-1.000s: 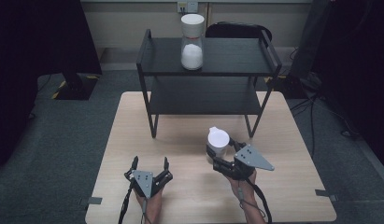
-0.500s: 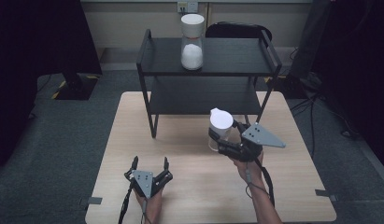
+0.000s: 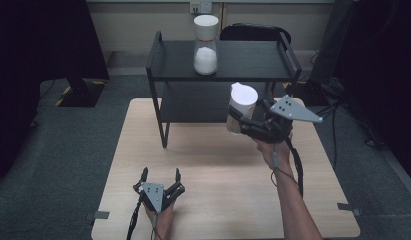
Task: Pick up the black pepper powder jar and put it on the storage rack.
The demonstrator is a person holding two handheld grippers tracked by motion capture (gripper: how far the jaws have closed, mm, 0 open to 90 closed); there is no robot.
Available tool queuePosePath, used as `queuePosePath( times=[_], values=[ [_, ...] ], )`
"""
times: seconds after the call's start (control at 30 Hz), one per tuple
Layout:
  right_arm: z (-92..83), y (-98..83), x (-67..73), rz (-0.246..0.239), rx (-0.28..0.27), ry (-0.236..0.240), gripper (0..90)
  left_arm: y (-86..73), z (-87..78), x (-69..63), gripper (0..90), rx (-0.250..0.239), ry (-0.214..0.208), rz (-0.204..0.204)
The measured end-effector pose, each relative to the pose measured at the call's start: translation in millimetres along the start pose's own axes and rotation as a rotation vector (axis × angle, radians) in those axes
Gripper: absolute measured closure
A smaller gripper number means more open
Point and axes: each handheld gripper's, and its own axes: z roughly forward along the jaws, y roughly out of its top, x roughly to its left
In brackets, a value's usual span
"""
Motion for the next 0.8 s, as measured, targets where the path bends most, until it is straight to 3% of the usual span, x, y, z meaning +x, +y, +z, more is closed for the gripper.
queuePosePath(
  times=[0.23, 0.43, 0.8],
  values=[
    [16.2, 38.9, 3.0, -0.013, -0.008, -0.071, 30.3, 0.1, 0.0, -0.7, 0.0, 0.001, 0.004, 0.0],
    [36.0, 60.1, 9.2, -0.001, -0.04, -0.158, 30.3, 0.0, 0.0, -0.7, 0.0, 0.0, 0.004, 0.0],
    [81.1, 75.2, 17.8, 0.015, -0.048, -0.329, 30.3, 0.0, 0.0, -0.8, 0.0, 0.0, 0.005, 0.0]
  ],
)
